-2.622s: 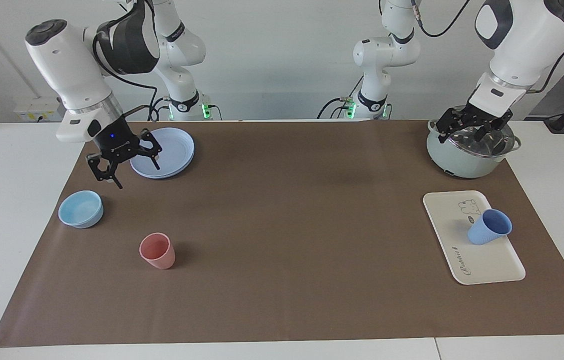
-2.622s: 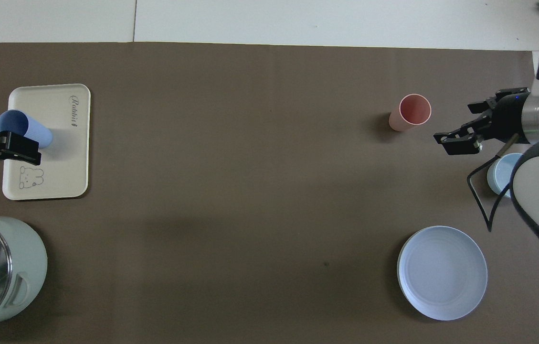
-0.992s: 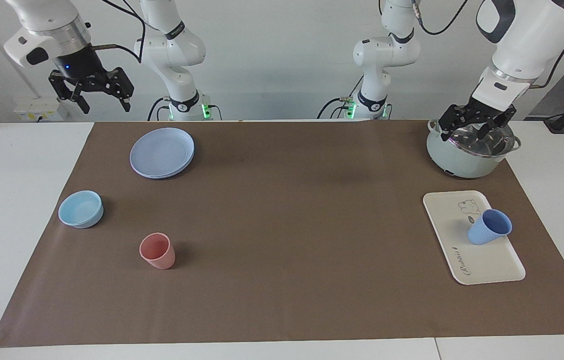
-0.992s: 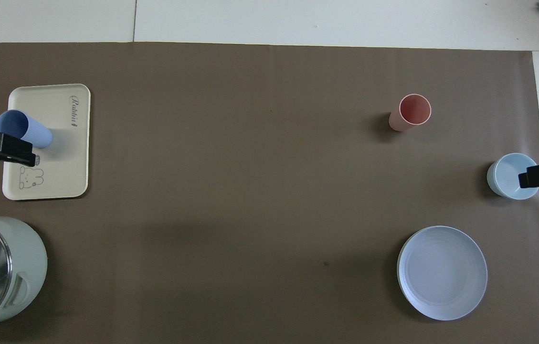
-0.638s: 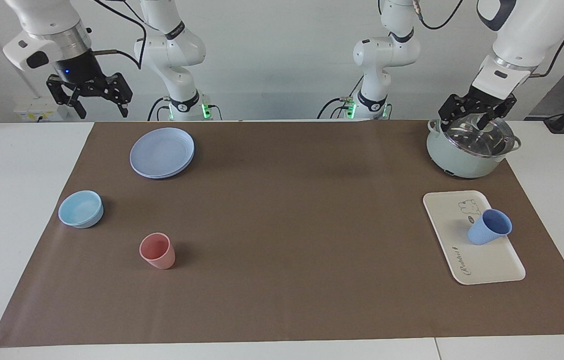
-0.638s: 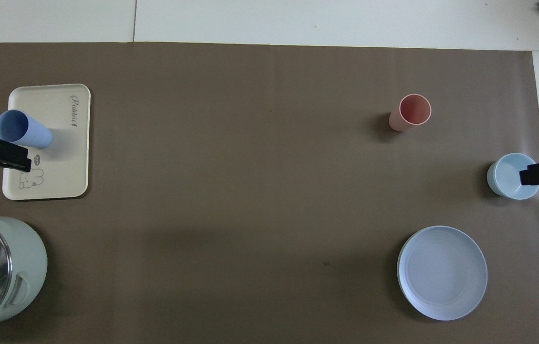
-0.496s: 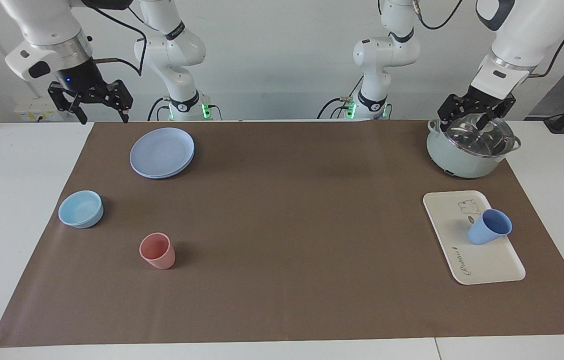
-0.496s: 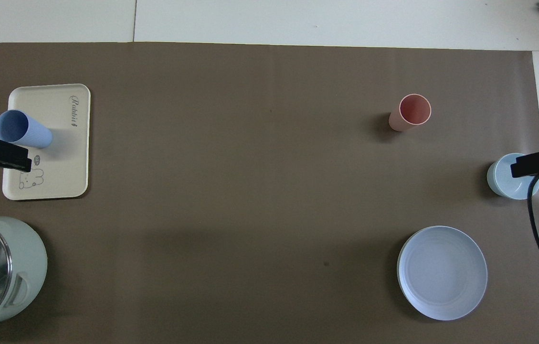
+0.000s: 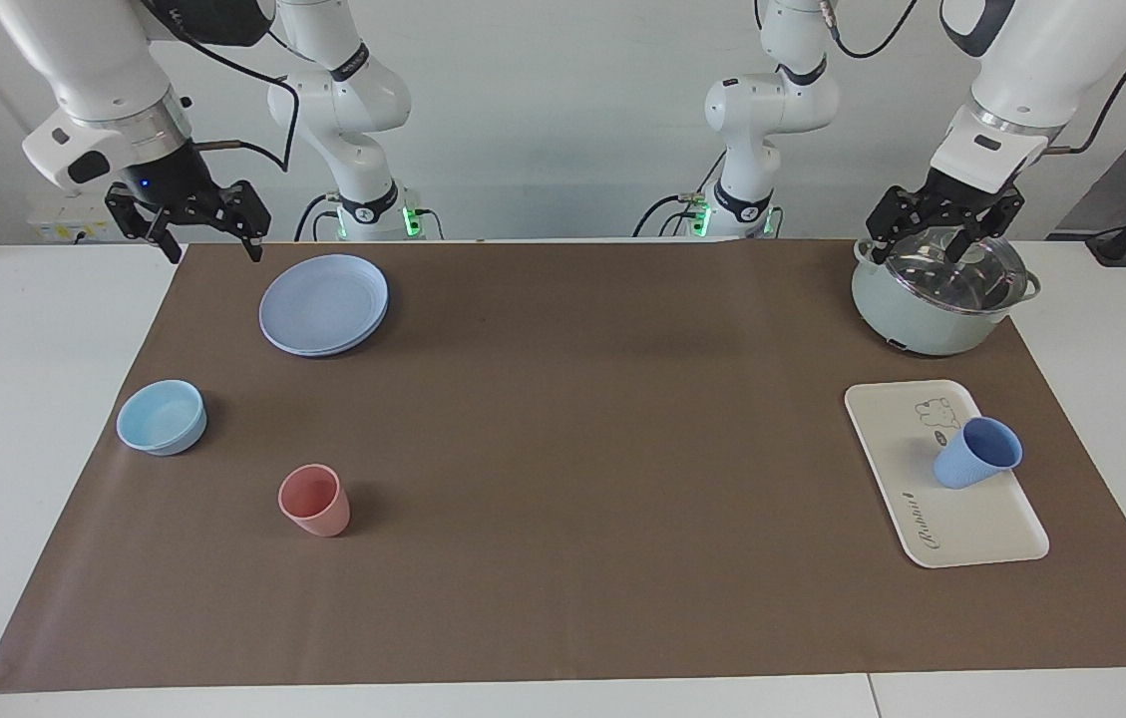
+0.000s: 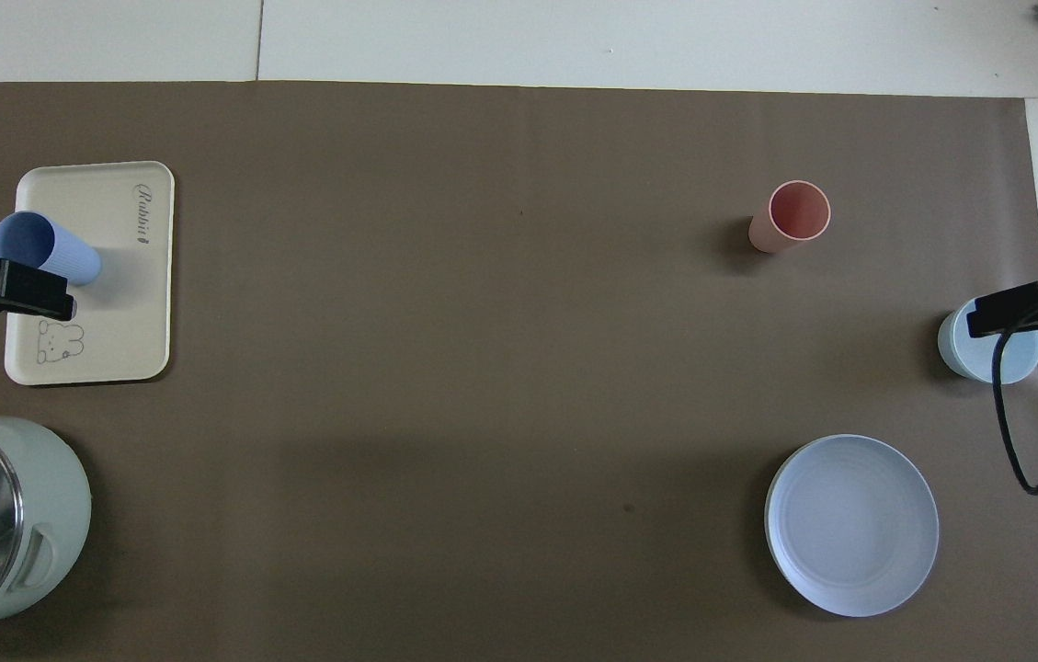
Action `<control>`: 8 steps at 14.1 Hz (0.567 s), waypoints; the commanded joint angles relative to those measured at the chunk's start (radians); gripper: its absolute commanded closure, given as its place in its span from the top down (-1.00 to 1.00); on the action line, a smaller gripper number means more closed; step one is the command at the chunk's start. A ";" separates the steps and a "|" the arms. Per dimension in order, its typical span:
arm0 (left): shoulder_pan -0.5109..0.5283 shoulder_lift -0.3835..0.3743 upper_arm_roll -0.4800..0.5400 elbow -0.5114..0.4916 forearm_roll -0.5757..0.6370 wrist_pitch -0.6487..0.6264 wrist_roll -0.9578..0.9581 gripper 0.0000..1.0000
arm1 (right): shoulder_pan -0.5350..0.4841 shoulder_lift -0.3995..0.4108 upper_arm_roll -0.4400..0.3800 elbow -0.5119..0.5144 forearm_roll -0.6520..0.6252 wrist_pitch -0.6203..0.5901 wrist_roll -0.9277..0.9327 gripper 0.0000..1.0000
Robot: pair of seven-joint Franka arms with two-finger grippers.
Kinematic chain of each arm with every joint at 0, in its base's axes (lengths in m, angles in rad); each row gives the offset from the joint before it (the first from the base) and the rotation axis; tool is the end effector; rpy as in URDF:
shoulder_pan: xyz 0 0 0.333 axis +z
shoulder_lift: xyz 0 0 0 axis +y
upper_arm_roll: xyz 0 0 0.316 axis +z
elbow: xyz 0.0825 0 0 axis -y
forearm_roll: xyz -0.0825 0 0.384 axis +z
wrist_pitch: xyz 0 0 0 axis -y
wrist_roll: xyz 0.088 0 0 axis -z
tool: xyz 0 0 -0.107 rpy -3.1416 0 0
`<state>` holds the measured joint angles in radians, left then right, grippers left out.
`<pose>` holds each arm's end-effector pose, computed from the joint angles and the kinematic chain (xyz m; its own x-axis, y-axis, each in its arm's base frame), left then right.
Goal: Place cup on tray
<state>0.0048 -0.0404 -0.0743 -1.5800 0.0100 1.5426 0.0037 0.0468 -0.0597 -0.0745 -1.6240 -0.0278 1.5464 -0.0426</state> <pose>0.5380 -0.0372 0.6397 0.9973 -0.0728 0.0028 -0.0728 -0.9973 -0.0130 0.5328 -0.0190 0.6297 0.9997 0.0144 -0.0190 0.0149 -0.9996 0.0226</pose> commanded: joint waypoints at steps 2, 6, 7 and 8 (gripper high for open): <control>0.001 -0.003 0.010 0.008 -0.044 0.031 0.003 1.00 | -0.004 -0.022 0.004 -0.033 -0.001 0.024 0.018 1.00; 0.006 -0.001 0.010 0.006 -0.045 0.080 0.009 1.00 | -0.001 -0.022 0.007 -0.007 -0.001 0.012 0.018 1.00; 0.006 -0.003 0.010 0.002 -0.045 0.080 0.012 1.00 | -0.005 -0.023 0.007 -0.010 0.000 0.014 0.018 1.00; 0.006 -0.003 0.010 0.001 -0.045 0.080 0.012 1.00 | -0.005 -0.025 0.007 -0.013 0.002 0.014 0.018 1.00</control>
<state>0.0068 -0.0403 -0.0682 -1.5760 -0.0201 1.6103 0.0036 0.0472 -0.0671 -0.0731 -1.6233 -0.0277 1.5490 -0.0426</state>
